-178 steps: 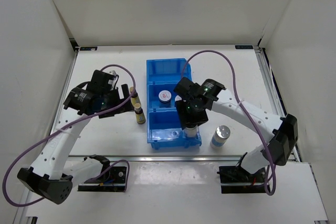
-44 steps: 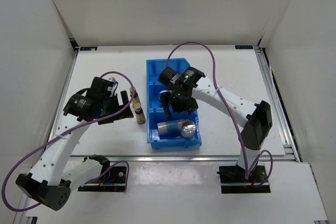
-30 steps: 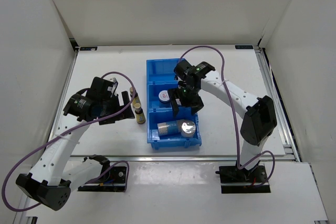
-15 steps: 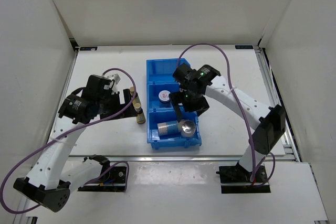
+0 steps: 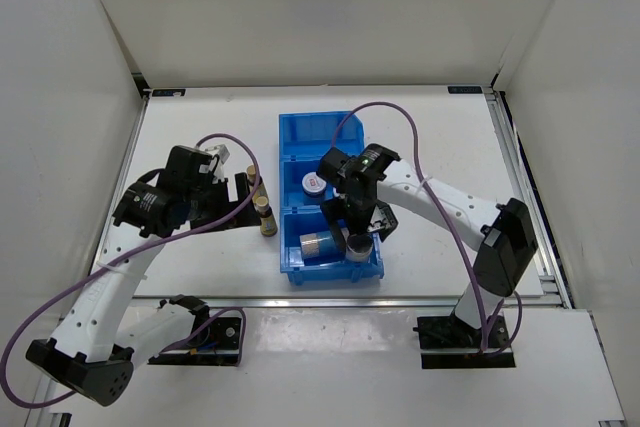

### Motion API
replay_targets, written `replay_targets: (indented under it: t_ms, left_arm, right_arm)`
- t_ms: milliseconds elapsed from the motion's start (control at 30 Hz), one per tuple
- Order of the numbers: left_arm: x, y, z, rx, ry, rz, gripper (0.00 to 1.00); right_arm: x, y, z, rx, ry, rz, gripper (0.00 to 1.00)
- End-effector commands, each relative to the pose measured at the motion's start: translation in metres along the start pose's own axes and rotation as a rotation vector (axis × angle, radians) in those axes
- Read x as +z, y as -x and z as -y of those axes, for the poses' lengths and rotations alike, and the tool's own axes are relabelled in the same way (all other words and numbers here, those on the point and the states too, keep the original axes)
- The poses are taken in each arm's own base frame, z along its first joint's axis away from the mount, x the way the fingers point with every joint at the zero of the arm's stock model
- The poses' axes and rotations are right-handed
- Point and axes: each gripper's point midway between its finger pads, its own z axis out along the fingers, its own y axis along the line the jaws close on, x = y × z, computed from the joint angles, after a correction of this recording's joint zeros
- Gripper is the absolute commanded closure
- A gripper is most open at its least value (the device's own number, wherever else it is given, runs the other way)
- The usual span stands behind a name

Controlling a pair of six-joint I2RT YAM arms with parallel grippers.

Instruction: Organize the condiment bottles

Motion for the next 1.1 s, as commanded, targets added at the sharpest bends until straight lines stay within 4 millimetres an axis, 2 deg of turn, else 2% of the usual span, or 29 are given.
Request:
replay_targets:
  t_ms: [0, 167, 200, 267, 300, 400, 433, 500, 533, 567, 600, 667, 700, 767, 800, 833, 933, 1000, 1067]
  left_arm:
    - [-0.002, -0.001, 0.0, 0.017, -0.011, 0.017, 0.0]
    - [-0.001, -0.001, -0.002, 0.018, -0.006, 0.027, 0.0]
    - [-0.001, -0.001, -0.002, 0.018, -0.006, 0.027, 0.0]
    - [-0.001, -0.003, -0.003, 0.018, -0.006, 0.027, 0.0]
    - [-0.001, -0.003, -0.003, 0.018, -0.006, 0.027, 0.0]
    - [-0.008, 0.004, 0.001, 0.044, -0.02, 0.056, 0.0]
    - [-0.01, 0.005, 0.004, 0.065, -0.028, 0.061, 0.0]
    - [-0.019, 0.013, 0.01, 0.108, -0.048, 0.093, 0.0]
    - [-0.02, 0.016, 0.013, 0.131, -0.05, 0.099, 0.0]
    - [-0.024, 0.019, 0.015, 0.159, -0.054, 0.114, 0.0]
    - [-0.03, 0.025, 0.021, 0.209, -0.069, 0.133, 0.0]
    - [-0.036, 0.028, 0.03, 0.282, -0.095, 0.147, 0.0]
    - [-0.044, 0.031, 0.038, 0.324, -0.123, 0.168, 0.0]
    - [-0.049, 0.03, 0.053, 0.437, -0.191, 0.167, 0.0]
    - [-0.045, 0.032, 0.058, 0.454, -0.2, 0.15, 0.0]
    - [-0.051, 0.038, 0.066, 0.459, -0.229, 0.169, 0.0]
    - [-0.046, 0.044, 0.094, 0.49, -0.311, 0.172, 0.0]
    - [-0.044, 0.044, 0.113, 0.521, -0.36, 0.179, 0.0]
    - [-0.039, 0.045, 0.124, 0.583, -0.349, 0.173, 0.0]
  right_arm:
    - [0.009, 0.005, 0.004, 0.026, -0.046, 0.01, 0.04]
    - [0.009, 0.016, 0.003, 0.027, -0.053, 0.046, 0.11]
    - [0.01, 0.019, 0.0, 0.018, -0.045, 0.041, 0.22]
    - [0.011, 0.021, -0.004, 0.018, -0.037, 0.035, 0.32]
    - [0.011, 0.021, -0.004, 0.018, -0.037, 0.034, 0.43]
    - [0.011, 0.021, -0.004, 0.018, -0.037, 0.034, 0.61]
    - [0.008, 0.022, -0.002, 0.018, -0.039, 0.05, 0.75]
    - [-0.001, 0.026, 0.0, 0.018, -0.056, 0.071, 0.88]
    - [-0.009, 0.028, 0.002, 0.019, -0.059, 0.092, 0.92]
    - [-0.016, 0.031, 0.003, 0.02, -0.063, 0.109, 0.95]
    - [-0.035, 0.037, 0.002, 0.023, -0.061, 0.145, 0.97]
    - [-0.059, 0.043, 0.005, 0.027, -0.068, 0.197, 0.99]
    - [-0.072, 0.04, 0.015, 0.028, -0.108, 0.204, 0.99]
    - [-0.101, 0.047, 0.022, 0.05, -0.103, 0.284, 0.99]
    - [-0.107, 0.05, 0.034, 0.087, -0.111, 0.299, 0.99]
    - [-0.117, 0.048, 0.041, 0.109, -0.099, 0.328, 0.99]
    - [-0.121, 0.038, 0.071, 0.191, -0.113, 0.333, 0.99]
    - [-0.118, 0.03, 0.091, 0.248, -0.133, 0.317, 0.99]
    - [-0.113, 0.016, 0.11, 0.299, -0.152, 0.296, 0.99]
